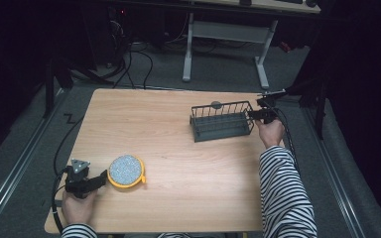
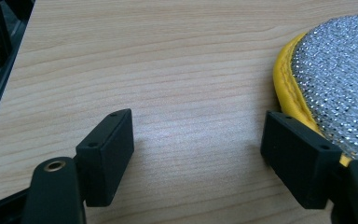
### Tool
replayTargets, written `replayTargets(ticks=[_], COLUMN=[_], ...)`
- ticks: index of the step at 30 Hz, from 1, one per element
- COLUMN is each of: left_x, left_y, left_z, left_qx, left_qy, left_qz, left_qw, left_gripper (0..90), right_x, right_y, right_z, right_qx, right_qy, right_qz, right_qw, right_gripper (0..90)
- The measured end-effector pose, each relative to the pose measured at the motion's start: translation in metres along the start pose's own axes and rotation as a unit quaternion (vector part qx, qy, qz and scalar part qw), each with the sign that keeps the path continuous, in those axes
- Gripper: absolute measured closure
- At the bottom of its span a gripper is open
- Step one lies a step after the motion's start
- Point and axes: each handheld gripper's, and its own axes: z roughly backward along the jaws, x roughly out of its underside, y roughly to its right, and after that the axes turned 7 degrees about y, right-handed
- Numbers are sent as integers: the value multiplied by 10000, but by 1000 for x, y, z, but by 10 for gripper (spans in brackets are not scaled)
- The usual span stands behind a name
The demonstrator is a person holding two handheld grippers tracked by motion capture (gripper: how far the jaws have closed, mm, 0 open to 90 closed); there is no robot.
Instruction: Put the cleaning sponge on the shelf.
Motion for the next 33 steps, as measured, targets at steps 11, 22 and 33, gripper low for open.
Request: replayTargets(ticks=[11, 22, 33], left_x=[0, 0, 0], left_y=[0, 0, 1], left_z=[0, 0, 0], left_qx=[12, 37, 46], left_qy=[-3, -4, 2], left_qz=[-1, -10, -9], left_qw=[10000, 10000, 10000], left_gripper=[258, 258, 253], right_x=[15, 35, 51], right_y=[-10, -40, -69], right_z=[16, 36, 48], right_qx=[42, 322, 307], right_qy=[-26, -53, 28], right_qz=[27, 146, 180], right_qw=[10000, 9994, 9994], right_gripper=[831, 823, 810])
